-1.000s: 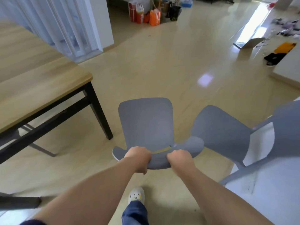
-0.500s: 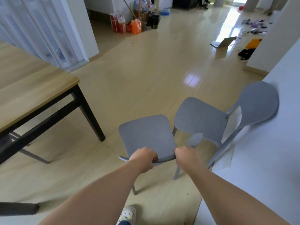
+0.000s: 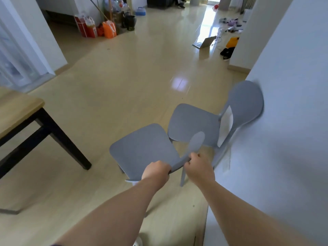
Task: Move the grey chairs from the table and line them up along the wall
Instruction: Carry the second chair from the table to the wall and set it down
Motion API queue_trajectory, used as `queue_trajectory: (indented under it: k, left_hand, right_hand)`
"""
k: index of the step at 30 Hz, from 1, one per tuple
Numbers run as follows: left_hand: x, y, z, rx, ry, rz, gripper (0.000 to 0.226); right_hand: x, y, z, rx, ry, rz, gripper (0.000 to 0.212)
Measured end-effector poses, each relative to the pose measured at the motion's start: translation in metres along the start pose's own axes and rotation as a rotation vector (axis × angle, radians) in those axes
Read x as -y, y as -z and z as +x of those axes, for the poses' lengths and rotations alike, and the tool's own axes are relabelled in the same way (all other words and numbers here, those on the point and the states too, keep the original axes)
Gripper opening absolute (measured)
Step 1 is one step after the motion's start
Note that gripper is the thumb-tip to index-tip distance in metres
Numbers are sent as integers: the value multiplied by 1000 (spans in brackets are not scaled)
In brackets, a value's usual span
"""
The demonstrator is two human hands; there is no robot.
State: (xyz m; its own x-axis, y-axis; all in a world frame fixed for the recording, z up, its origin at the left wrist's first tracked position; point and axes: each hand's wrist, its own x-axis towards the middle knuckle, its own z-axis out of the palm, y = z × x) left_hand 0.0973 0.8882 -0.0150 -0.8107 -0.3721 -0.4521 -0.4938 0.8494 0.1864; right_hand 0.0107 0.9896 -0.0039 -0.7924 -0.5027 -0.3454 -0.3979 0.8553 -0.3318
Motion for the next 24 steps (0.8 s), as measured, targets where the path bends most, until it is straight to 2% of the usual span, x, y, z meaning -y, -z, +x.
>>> queue_trajectory:
  k: [3, 6, 8, 10, 11, 13, 15, 17, 19, 20, 24]
  left_hand:
    - [-7, 6, 9, 70, -60, -32, 29]
    - [-5, 19, 14, 220, -139, 14, 39]
    - [-4, 24, 16, 294, -145, 19, 41]
    - [-4, 29, 14, 309, -106, -60, 40]
    - [-4, 32, 13, 299, -82, -122, 39]
    - [-1, 35, 9, 273, -24, -242, 37]
    - [3, 34, 6, 261, 19, -290, 27]
    - [5, 33, 7, 261, 47, -263, 15]
    - [2, 33, 6, 278, 48, -278, 21]
    - [-1, 33, 6, 289, 44, -288, 27]
    - [-22, 29, 8, 322, 30, -310, 18]
  right_hand:
    - [-5, -8, -5, -6, -162, 307, 31]
    - [2, -15, -5, -68, -367, 502, 34]
    - [10, -21, -6, 62, -456, 693, 30]
    - [18, -25, -7, 269, -543, 910, 13]
    - [22, -25, -6, 329, -602, 1003, 21]
    - [24, -27, -1, 322, -640, 1146, 29]
    - [26, -26, 2, 238, -659, 1184, 18]
    - [23, -23, 8, 170, -704, 1241, 22]
    - [16, -14, 11, 133, -736, 1258, 28]
    - [9, -9, 11, 125, -748, 1252, 24]
    - [-20, 15, 6, 66, -733, 985, 13]
